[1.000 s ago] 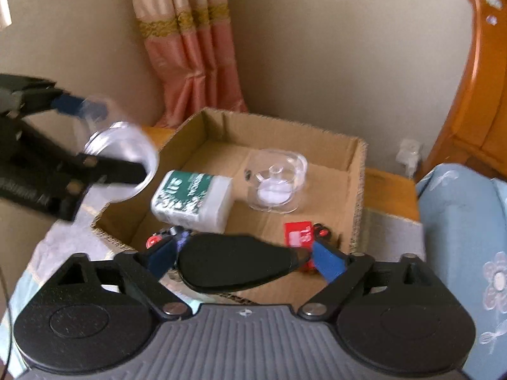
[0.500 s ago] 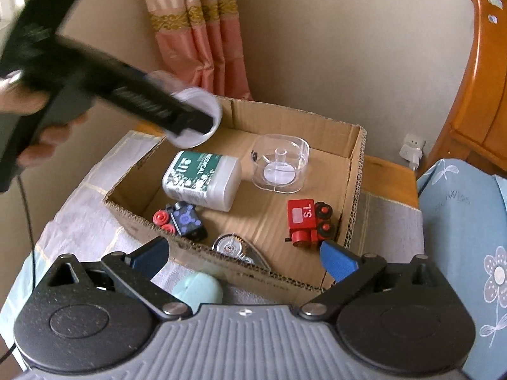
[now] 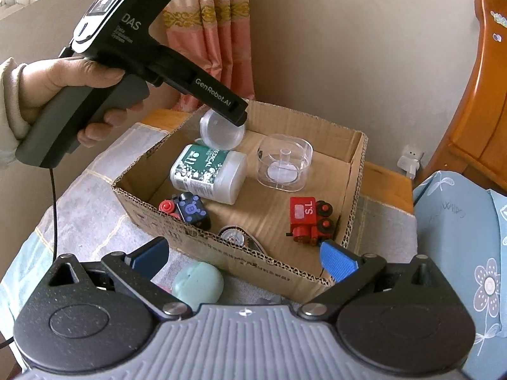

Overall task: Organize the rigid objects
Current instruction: 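Carry the clear cup and black stand into the box and open both grippers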

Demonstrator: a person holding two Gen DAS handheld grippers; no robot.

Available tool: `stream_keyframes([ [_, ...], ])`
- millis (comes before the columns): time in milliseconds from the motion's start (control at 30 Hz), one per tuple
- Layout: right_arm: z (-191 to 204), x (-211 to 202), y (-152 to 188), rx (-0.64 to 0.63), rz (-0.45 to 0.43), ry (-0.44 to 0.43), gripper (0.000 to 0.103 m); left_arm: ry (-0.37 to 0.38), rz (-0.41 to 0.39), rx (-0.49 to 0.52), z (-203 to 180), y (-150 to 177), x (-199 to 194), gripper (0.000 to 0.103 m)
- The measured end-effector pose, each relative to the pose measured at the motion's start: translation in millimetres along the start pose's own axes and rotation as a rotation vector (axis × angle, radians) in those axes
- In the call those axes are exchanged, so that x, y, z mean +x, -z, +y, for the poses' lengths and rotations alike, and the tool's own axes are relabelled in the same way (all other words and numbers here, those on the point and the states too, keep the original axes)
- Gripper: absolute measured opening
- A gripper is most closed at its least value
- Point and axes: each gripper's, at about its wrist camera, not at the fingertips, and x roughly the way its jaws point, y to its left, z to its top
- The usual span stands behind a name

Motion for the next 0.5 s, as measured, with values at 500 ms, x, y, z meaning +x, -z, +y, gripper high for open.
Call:
stream_keyframes([
  [500,-0.7,-14.6,25.2,0.057,-0.007,0.02,0.103,0.002,-0.056,0.017,-12.6,28.4,-46.3,0.095],
])
